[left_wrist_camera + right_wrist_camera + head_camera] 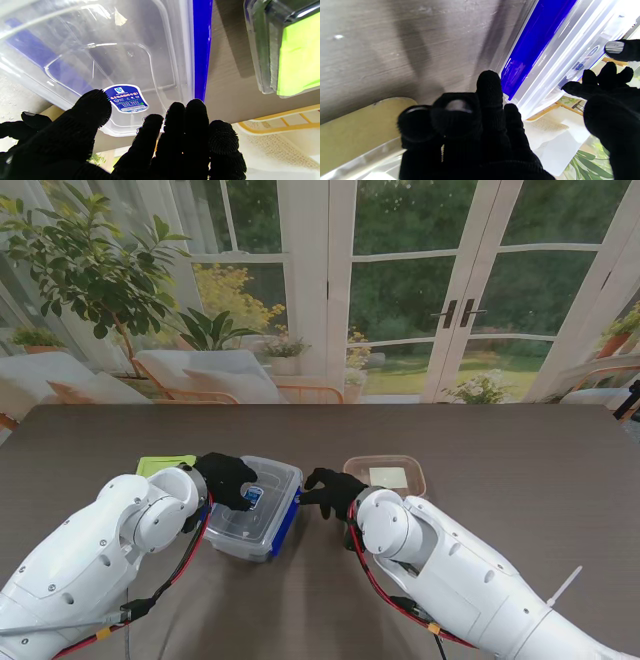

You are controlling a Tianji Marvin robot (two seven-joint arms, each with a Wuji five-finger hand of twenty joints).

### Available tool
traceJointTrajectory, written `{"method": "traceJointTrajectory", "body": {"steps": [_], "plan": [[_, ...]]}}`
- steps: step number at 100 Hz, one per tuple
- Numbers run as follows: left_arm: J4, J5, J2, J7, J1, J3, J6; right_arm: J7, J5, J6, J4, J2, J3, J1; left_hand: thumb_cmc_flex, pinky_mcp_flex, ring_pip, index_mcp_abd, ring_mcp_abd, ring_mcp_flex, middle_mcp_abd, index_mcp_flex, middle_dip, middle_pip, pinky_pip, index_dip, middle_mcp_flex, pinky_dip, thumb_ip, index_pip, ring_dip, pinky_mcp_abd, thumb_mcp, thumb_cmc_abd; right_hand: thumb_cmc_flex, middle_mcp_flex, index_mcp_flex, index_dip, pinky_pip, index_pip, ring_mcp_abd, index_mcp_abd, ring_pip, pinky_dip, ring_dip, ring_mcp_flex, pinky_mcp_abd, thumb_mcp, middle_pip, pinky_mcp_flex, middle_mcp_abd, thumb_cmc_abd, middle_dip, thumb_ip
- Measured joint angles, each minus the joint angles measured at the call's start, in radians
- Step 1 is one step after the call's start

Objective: Pair container bodies with their lids

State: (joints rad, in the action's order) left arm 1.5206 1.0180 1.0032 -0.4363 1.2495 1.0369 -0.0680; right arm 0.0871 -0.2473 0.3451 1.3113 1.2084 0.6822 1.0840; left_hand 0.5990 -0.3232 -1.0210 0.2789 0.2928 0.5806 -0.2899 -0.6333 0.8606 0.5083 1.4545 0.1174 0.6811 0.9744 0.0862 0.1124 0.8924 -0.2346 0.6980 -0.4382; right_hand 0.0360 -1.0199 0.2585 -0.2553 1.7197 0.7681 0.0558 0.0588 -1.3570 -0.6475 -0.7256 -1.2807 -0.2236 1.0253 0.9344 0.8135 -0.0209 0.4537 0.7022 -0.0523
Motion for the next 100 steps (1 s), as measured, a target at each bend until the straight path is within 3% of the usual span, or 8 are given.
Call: {"method": "traceJointTrajectory", "body": {"steps": [10, 33, 45, 68, 100], "plan": [[-0.001, 0.004, 0.001, 0.021, 0.014, 0.011, -0.002, 0.001, 0.008, -0.008, -0.036, 0.009, -0.019, -0.020, -0.008, 0.026, 0.024, 0.000, 0.000, -0.027, 0.016, 0.012, 0.003, 0.005, -0.014, -0.005, -0.027, 0.013, 0.000, -0.014, 0.000, 0.008, 0.000, -0.006, 0.000, -0.017, 0.000, 0.001, 0.000, 0.000, 0.000, 0.000, -0.007, 0.000, -0.002, 0.000, -0.001, 0.002, 0.000, 0.034, 0.000, 0.000, 0.000, 0.000], [0.006, -0.003, 0.002, 0.053, 0.058, 0.058, -0.009, 0.011, 0.064, -0.019, -0.092, 0.029, -0.039, -0.054, -0.011, 0.043, 0.062, 0.023, 0.000, -0.043, 0.005, 0.030, 0.005, -0.015, -0.050, -0.034, -0.058, 0.023, -0.001, -0.045, -0.003, 0.009, 0.014, -0.006, 0.000, -0.066, -0.030, 0.010, 0.011, -0.003, 0.005, 0.017, -0.049, 0.000, -0.033, 0.000, -0.020, 0.021, -0.001, 0.070, -0.005, 0.000, -0.002, 0.000], [0.004, -0.034, 0.002, 0.054, 0.065, 0.069, -0.012, 0.009, 0.079, -0.021, -0.114, 0.041, -0.049, -0.069, -0.009, 0.050, 0.072, 0.035, 0.000, -0.043, -0.020, 0.030, 0.005, -0.025, -0.053, -0.035, -0.070, 0.024, -0.001, -0.049, -0.004, 0.009, 0.013, -0.006, 0.000, -0.075, -0.060, 0.010, 0.014, 0.001, 0.006, 0.038, -0.062, 0.000, -0.037, 0.000, -0.028, 0.028, -0.001, 0.070, -0.005, 0.000, -0.002, 0.000], [-0.002, -0.040, 0.000, 0.044, 0.064, 0.079, -0.038, -0.001, 0.097, -0.009, -0.152, 0.064, -0.071, -0.098, -0.011, 0.063, 0.075, 0.036, 0.001, -0.043, -0.021, 0.047, 0.004, -0.023, -0.062, -0.035, -0.082, 0.024, -0.001, -0.054, -0.013, 0.009, 0.013, -0.005, 0.000, -0.088, -0.123, 0.010, 0.017, 0.043, 0.015, 0.114, -0.069, 0.010, -0.046, 0.000, -0.039, 0.031, -0.001, 0.070, -0.006, -0.024, -0.013, 0.000], [-0.007, -0.017, -0.002, 0.051, 0.060, 0.078, -0.065, -0.004, 0.113, 0.006, -0.169, 0.077, -0.079, -0.108, -0.023, 0.074, 0.076, 0.036, 0.008, -0.043, -0.020, 0.057, 0.004, -0.007, -0.063, -0.026, -0.082, 0.024, -0.001, -0.055, -0.014, 0.009, 0.012, -0.003, 0.000, -0.088, -0.123, 0.010, 0.017, 0.043, 0.017, 0.130, -0.071, 0.015, -0.046, 0.000, -0.054, 0.030, -0.001, 0.056, -0.006, -0.024, -0.014, 0.000]]}}
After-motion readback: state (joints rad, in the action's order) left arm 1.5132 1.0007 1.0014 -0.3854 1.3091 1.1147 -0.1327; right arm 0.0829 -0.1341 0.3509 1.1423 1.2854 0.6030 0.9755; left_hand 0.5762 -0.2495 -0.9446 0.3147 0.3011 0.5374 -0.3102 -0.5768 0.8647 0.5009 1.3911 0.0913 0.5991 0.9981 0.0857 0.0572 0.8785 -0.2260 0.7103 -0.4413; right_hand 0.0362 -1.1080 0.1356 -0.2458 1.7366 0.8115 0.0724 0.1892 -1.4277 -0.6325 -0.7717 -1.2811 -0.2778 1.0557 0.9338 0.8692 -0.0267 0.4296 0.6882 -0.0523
